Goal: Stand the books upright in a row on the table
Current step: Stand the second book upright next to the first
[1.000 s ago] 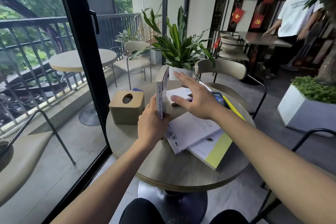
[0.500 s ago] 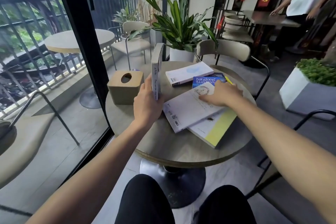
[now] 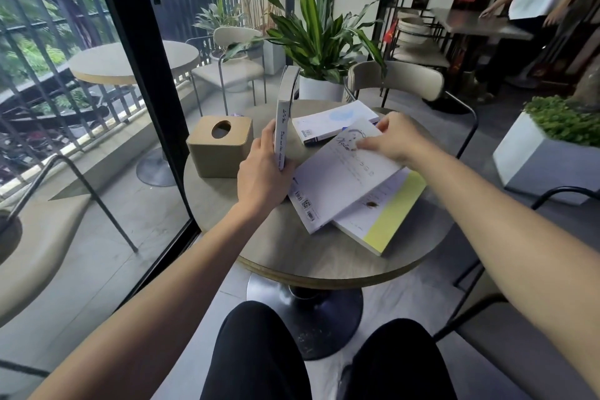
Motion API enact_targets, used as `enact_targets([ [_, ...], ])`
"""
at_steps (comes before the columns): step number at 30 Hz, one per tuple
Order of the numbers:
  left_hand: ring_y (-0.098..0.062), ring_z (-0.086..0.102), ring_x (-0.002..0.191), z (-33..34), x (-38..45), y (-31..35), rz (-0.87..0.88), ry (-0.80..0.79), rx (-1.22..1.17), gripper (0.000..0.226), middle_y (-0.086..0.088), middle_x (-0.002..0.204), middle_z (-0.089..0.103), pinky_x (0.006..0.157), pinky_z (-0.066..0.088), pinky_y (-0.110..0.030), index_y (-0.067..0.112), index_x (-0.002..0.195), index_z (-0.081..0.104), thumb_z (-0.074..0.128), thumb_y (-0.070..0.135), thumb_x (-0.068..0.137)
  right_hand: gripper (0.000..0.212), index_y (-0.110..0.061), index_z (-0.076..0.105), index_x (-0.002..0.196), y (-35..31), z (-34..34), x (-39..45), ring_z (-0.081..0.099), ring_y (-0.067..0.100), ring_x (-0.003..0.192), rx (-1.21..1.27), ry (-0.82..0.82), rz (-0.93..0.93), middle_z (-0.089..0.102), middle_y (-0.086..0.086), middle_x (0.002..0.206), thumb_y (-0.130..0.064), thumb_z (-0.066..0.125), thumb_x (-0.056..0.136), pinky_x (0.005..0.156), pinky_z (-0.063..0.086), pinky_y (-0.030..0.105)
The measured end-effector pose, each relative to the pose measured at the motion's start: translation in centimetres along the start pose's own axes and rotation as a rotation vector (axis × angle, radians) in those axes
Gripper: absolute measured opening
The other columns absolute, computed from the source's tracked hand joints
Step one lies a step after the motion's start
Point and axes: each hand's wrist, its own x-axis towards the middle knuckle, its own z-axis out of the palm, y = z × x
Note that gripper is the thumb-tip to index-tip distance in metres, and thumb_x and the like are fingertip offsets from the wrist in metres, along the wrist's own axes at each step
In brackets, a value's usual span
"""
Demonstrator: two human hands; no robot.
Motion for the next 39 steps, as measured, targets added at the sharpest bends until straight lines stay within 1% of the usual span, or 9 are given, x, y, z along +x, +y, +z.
enact_targets([
  [5, -0.043, 0.057, 0.097, 0.0, -0.1, 0.3, 0.019, -0.03, 0.023, 0.062, -0.013, 0.127, 0.054, 0.072, 0.034, -0.037, 0.023, 0.15, 0.027, 0.052, 0.026, 0.094, 0.026, 0.003, 0.064, 0.089, -3.8, -1.9, 0.1, 0.059, 0.03, 0.079, -0.014, 0.083, -0.086, 0.065, 0.018, 0.084, -0.022, 0.069, 0.085, 0.058, 0.042, 0.033],
  [9, -0.044, 0.058, 0.101, -0.2, -0.2, 0.6, -0.017, -0.048, 0.025, 0.057, -0.012, 0.131, 0.054, 0.072, 0.034, -0.037, 0.025, 0.149, 0.029, 0.047, 0.042, 0.099, 0.034, -0.012, 0.037, 0.06, -7.2, -2.2, -0.1, 0.035, 0.023, 0.05, -0.042, 0.121, -0.119, 0.033, 0.007, 0.059, -0.011, 0.058, 0.086, 0.042, 0.025, 0.028],
  [11, -0.042, 0.058, 0.105, -0.3, -0.4, 0.7, -0.013, -0.061, 0.016, 0.057, -0.01, 0.133, 0.054, 0.074, 0.034, -0.037, 0.029, 0.151, 0.028, 0.041, 0.05, 0.1, 0.031, -0.013, 0.038, 0.06, -8.6, -1.7, -0.1, 0.042, 0.024, 0.054, 0.043, 0.12, -0.123, 0.036, 0.007, 0.061, -0.01, 0.056, 0.085, 0.046, 0.039, 0.027],
  [14, -0.034, 0.059, 0.113, -0.6, -0.9, 0.7, 0.021, -0.072, -0.032, 0.065, -0.005, 0.139, 0.052, 0.083, 0.04, -0.041, 0.037, 0.152, 0.026, 0.024, 0.068, 0.095, 0.021, -0.012, 0.049, 0.067, -9.9, -0.2, 0.0, 0.061, 0.031, 0.075, 0.306, 0.046, -0.12, 0.051, 0.01, 0.07, -0.025, 0.062, 0.077, 0.07, 0.057, 0.042],
  [19, -0.028, 0.055, 0.121, -1.1, -1.0, 1.3, 0.039, -0.144, -0.027, 0.096, -0.004, 0.146, 0.046, 0.091, 0.042, -0.041, 0.036, 0.155, 0.019, 0.025, 0.088, 0.075, 0.045, -0.01, 0.062, 0.082, -10.1, 1.3, -0.8, 0.052, 0.018, 0.081, 0.446, -0.008, -0.205, 0.056, 0.002, 0.081, -0.051, 0.046, 0.095, 0.073, 0.038, 0.032],
  [23, -0.029, 0.059, 0.113, -0.6, -0.5, 0.9, 0.01, -0.115, -0.009, 0.1, -0.003, 0.137, 0.051, 0.083, 0.044, -0.038, 0.032, 0.155, 0.019, 0.067, 0.067, 0.075, 0.056, -0.017, 0.06, 0.126, -9.4, 2.1, -2.1, 0.053, 0.012, 0.113, 0.58, -0.12, -0.338, 0.06, -0.006, 0.119, -0.06, 0.046, 0.093, 0.101, 0.038, 0.033],
  [27, -0.037, 0.059, 0.106, -0.1, -0.3, 0.9, -0.024, -0.025, -0.015, 0.072, -0.01, 0.123, 0.057, 0.077, 0.038, -0.037, 0.02, 0.149, 0.032, 0.064, 0.038, 0.087, 0.077, -0.024, 0.026, 0.152, -8.5, 3.1, -3.2, 0.036, 0.015, 0.138, 0.371, -0.134, -0.515, 0.038, -0.001, 0.153, -0.06, 0.053, 0.09, 0.104, 0.03, 0.028],
  [31, -0.032, 0.058, 0.106, 0.0, -0.5, 0.7, -0.029, 0.032, -0.043, 0.056, -0.007, 0.121, 0.06, 0.074, 0.033, -0.032, 0.013, 0.139, 0.046, 0.062, 0.031, 0.088, 0.095, -0.026, 0.013, 0.155, -7.5, 4.4, -3.6, 0.047, 0.031, 0.129, -0.129, 0.123, -0.747, 0.046, 0.01, 0.146, -0.066, 0.059, 0.082, 0.092, 0.046, 0.045],
  [39, -0.032, 0.062, 0.102, 0.1, -1.0, 1.0, -0.006, 0.09, -0.082, 0.051, -0.004, 0.119, 0.066, 0.073, 0.04, -0.034, 0.02, 0.135, 0.051, 0.064, 0.027, 0.087, 0.098, -0.026, 0.015, 0.155, -6.5, 4.6, -3.0, 0.051, 0.031, 0.118, -0.202, 0.248, -0.79, 0.057, 0.011, 0.128, -0.071, 0.057, 0.079, 0.08, 0.05, 0.046],
])
